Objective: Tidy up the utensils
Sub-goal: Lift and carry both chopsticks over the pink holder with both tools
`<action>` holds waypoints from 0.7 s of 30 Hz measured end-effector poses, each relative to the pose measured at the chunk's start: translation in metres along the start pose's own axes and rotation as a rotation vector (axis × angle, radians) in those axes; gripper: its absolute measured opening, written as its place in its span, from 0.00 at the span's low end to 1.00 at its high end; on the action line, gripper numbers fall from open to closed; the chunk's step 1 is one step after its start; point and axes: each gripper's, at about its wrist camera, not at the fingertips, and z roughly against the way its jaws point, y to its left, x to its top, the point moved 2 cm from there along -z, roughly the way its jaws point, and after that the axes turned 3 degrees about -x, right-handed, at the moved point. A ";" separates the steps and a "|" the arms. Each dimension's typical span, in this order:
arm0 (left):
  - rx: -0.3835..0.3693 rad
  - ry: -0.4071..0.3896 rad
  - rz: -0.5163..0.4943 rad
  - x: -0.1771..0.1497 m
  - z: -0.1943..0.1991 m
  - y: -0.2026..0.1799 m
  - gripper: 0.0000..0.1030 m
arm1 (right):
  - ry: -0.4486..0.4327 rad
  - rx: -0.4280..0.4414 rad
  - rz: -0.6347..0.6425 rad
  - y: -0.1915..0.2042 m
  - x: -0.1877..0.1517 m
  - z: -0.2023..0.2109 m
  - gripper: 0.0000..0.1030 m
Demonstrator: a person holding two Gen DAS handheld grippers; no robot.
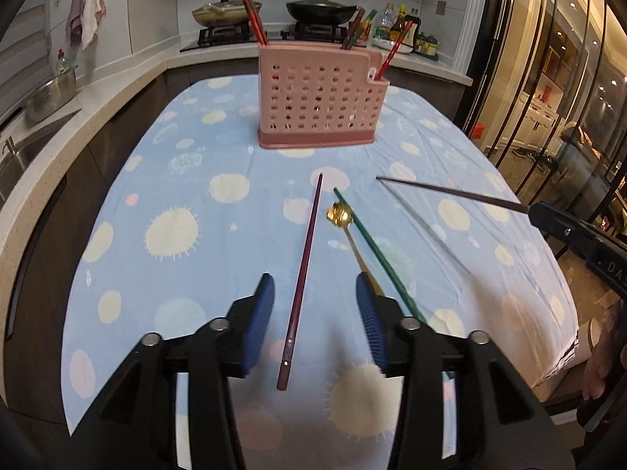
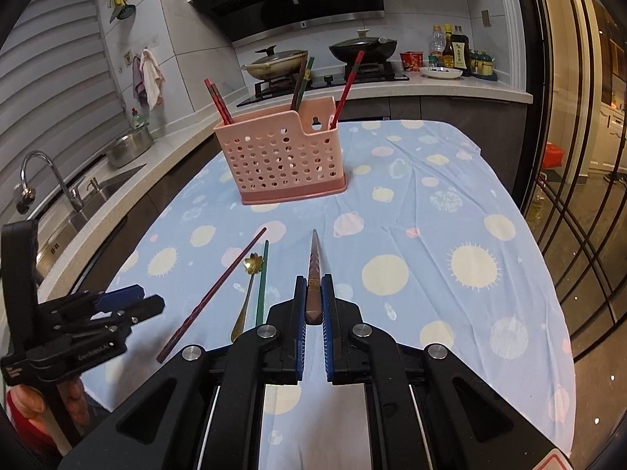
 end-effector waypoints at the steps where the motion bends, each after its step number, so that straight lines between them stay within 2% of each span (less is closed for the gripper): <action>1: 0.002 0.022 0.000 -0.006 -0.007 0.001 0.45 | 0.010 0.005 -0.006 0.000 -0.003 -0.002 0.07; 6: 0.015 0.111 0.037 -0.028 -0.036 0.015 0.44 | 0.038 0.014 -0.017 0.002 -0.012 -0.006 0.07; 11: 0.009 0.111 0.034 -0.035 -0.036 0.015 0.42 | 0.038 0.012 -0.019 0.002 -0.013 -0.006 0.07; 13: 0.012 0.108 0.039 -0.036 -0.036 0.017 0.33 | 0.040 0.011 -0.019 0.003 -0.014 -0.006 0.07; 15: 0.005 0.110 0.046 -0.037 -0.034 0.018 0.20 | 0.041 0.010 -0.018 0.004 -0.014 -0.006 0.07; 21: -0.011 0.119 0.051 -0.044 -0.028 0.019 0.08 | 0.047 0.009 -0.023 0.002 -0.016 -0.006 0.07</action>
